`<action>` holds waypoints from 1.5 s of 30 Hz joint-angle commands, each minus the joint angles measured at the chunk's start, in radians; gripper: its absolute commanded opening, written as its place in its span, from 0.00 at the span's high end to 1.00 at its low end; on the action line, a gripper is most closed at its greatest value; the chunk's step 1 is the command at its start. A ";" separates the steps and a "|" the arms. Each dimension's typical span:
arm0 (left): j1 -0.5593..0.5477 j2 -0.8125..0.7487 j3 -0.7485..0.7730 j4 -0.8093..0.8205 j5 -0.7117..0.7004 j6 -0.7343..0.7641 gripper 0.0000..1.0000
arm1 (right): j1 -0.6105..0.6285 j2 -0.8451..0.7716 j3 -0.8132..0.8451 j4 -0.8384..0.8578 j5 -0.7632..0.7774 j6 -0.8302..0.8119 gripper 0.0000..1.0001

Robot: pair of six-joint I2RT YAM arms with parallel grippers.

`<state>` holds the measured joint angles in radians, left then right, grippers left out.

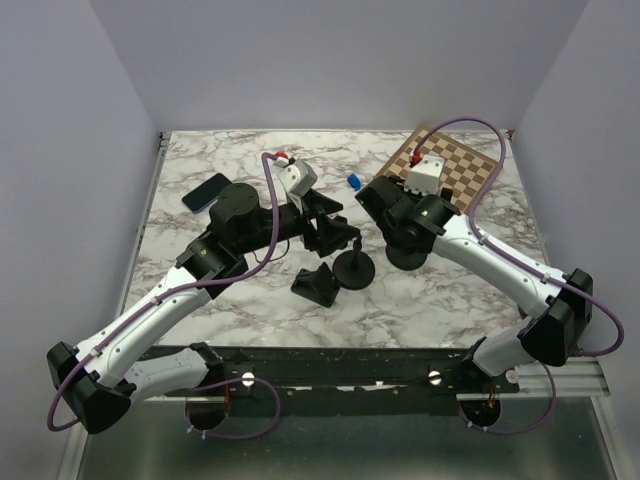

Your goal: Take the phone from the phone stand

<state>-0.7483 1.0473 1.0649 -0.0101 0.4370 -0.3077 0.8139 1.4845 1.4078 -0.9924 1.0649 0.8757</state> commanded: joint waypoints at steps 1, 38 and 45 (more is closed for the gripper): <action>-0.003 -0.021 -0.003 0.005 0.006 -0.007 0.21 | -0.013 -0.024 -0.023 0.052 0.030 -0.017 0.13; -0.171 0.046 -0.186 0.243 -0.283 0.061 0.30 | -0.133 -0.281 -0.214 0.402 -0.338 -0.375 0.99; -0.198 0.227 -0.092 0.256 -0.343 0.031 0.21 | -0.163 -0.323 -0.241 0.415 -0.375 -0.415 0.99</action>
<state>-0.9321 1.1706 0.8970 0.1951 0.1600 -0.2436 0.6712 1.2041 1.1709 -0.6662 0.7238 0.4911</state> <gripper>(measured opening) 0.747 0.783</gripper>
